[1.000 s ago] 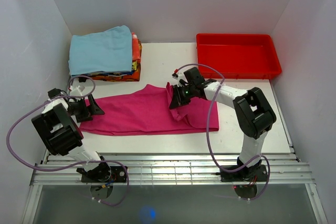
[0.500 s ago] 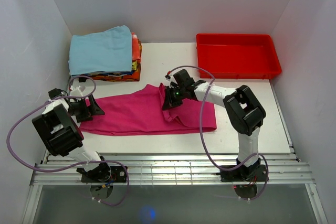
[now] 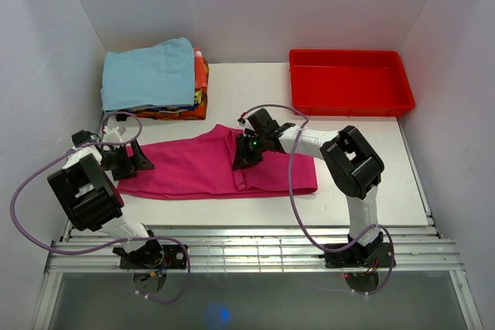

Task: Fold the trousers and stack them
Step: Fold the trousers

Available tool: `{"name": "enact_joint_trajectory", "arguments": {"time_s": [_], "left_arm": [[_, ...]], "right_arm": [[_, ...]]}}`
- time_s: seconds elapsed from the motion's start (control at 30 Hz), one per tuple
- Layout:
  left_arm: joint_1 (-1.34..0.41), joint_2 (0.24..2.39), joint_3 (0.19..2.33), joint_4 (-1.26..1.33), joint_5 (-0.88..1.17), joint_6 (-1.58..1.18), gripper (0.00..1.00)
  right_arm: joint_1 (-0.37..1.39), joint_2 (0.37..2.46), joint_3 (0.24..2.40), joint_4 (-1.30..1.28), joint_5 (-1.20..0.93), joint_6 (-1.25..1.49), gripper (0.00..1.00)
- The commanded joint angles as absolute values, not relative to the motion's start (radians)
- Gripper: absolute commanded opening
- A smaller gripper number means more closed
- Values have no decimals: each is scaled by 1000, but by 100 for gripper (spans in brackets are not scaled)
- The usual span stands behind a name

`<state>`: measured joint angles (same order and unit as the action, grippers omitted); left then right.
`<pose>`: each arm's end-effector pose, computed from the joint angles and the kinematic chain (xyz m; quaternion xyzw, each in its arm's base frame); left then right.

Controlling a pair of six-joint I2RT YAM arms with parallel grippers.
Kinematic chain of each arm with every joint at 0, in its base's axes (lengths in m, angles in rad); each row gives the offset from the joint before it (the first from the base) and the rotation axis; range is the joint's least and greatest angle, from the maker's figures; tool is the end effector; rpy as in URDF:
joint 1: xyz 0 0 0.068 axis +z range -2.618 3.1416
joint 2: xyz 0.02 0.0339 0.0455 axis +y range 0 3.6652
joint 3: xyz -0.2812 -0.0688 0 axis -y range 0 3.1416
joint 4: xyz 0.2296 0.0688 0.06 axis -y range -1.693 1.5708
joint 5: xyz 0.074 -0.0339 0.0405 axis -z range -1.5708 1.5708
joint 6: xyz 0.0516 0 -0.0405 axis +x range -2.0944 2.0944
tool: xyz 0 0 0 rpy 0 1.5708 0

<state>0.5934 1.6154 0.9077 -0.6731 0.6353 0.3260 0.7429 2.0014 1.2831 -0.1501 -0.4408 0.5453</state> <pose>0.2392 0.1244 0.1773 -0.0967 0.9412 -0.2387 0.2187 0.3001 0.3055 0.1710 -0.1652 0.9044 0.3657 0.1452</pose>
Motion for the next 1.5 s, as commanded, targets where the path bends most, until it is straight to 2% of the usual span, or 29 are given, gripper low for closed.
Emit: {"name": "enact_joint_trajectory", "arguments": {"time_s": [0.0,0.07,0.1,0.17,0.37,0.43,0.5,0.53,0.63,0.7,0.8,0.83,0.93,1.03,1.2,1.37,1.47], "left_arm": [[594,1671,854,-600,446,365,98],[594,1666,857,-603,449,361,98],[594,1661,861,-607,456,360,98],[594,1641,867,-626,469,362,98],[598,1449,975,-755,659,439,98],[591,1390,1038,-817,779,482,98],[551,1336,1083,-865,834,506,98],[472,1324,1112,-892,838,503,98],[308,1270,1097,-846,865,400,96],[224,1262,1077,-793,883,315,90],[54,1304,1032,-660,931,143,79],[-39,1339,1019,-582,946,99,77],[-174,1409,968,-407,953,-84,72],[-259,1468,943,-306,925,-179,68],[-314,1597,936,-250,934,-236,65],[-310,1701,897,-258,798,-268,65],[-295,1764,919,-313,712,-239,63]], "right_arm": [[761,1973,1324,-106,-497,600,33],[761,1979,1322,-104,-500,595,67],[758,1973,1324,-104,-503,586,98],[750,1962,1357,-106,-518,559,90],[635,1876,1511,-231,-721,260,90],[594,1827,1523,-381,-756,82,93],[505,1768,1475,-460,-753,17,98],[465,1749,1444,-521,-761,-33,100],[290,1694,1321,-639,-782,-112,84],[165,1680,1278,-701,-820,-211,76],[49,1701,1236,-843,-909,-331,65],[35,1707,1217,-868,-922,-347,63],[20,1721,1158,-903,-962,-385,58],[20,1762,1071,-874,-977,-380,52],[21,1853,1009,-807,-916,-358,43],[21,1844,976,-686,-659,-238,43],[20,1821,980,-695,-640,-247,44]]}}
